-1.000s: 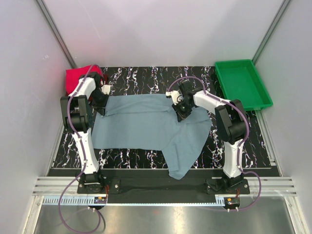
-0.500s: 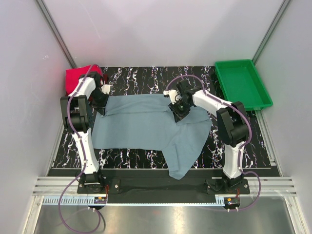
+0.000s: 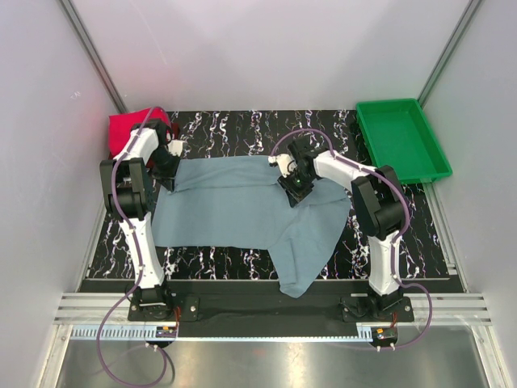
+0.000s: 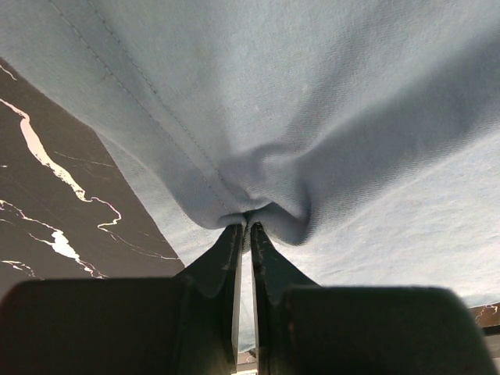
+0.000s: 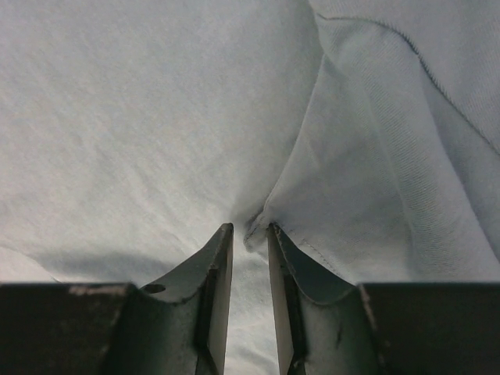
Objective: Fold and stack the t-shirts
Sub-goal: Fold the tshirt
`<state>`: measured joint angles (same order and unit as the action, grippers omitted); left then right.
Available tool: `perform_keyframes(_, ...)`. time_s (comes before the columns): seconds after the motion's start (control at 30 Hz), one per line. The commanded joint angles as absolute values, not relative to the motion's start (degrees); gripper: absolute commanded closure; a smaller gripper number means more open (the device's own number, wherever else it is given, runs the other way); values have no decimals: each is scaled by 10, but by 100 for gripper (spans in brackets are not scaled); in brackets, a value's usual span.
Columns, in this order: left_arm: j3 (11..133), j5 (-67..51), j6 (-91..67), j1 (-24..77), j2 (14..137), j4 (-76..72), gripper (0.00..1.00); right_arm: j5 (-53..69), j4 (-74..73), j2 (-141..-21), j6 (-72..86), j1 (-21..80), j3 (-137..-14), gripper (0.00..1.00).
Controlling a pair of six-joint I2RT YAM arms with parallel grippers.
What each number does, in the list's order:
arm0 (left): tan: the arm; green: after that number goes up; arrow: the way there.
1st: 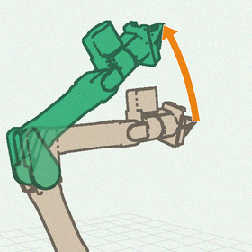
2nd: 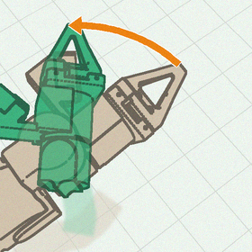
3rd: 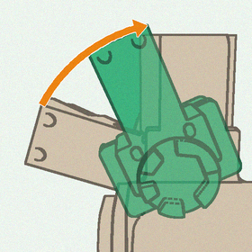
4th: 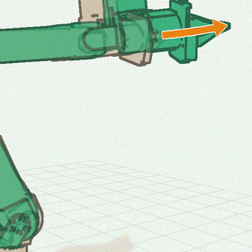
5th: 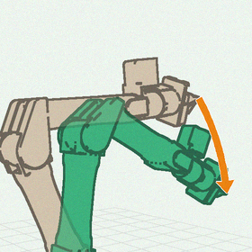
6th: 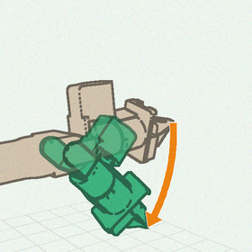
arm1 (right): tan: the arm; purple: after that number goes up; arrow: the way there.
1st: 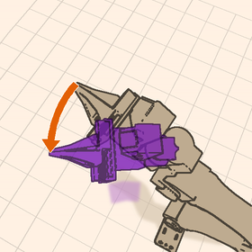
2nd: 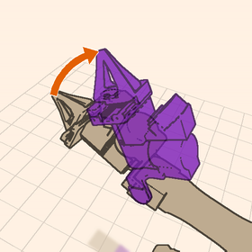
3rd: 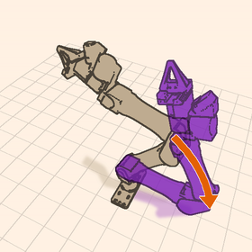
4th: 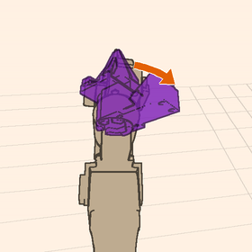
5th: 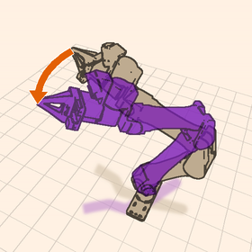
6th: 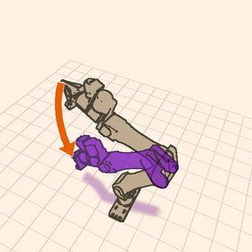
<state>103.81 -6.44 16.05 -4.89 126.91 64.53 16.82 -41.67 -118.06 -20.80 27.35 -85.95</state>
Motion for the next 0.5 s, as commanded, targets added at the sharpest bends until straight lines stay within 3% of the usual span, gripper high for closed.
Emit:
perform_keyframes(0.0,1054,-78,156,-47,1242,641,91,147,-412,-1180,-209,281,-882,69)
perform_keyframes(0.1,1054,-79,156,-47,1243,641,91,142,-410,-1180,-208,283,-881,71)
perform_keyframes(0.3,1055,-81,156,-47,1245,641,91,138,-415,-1181,-207,287,-883,98)
perform_keyframes(0.47,1054,-83,156,-47,1244,641,91,162,-452,-1159,-204,293,-913,100)
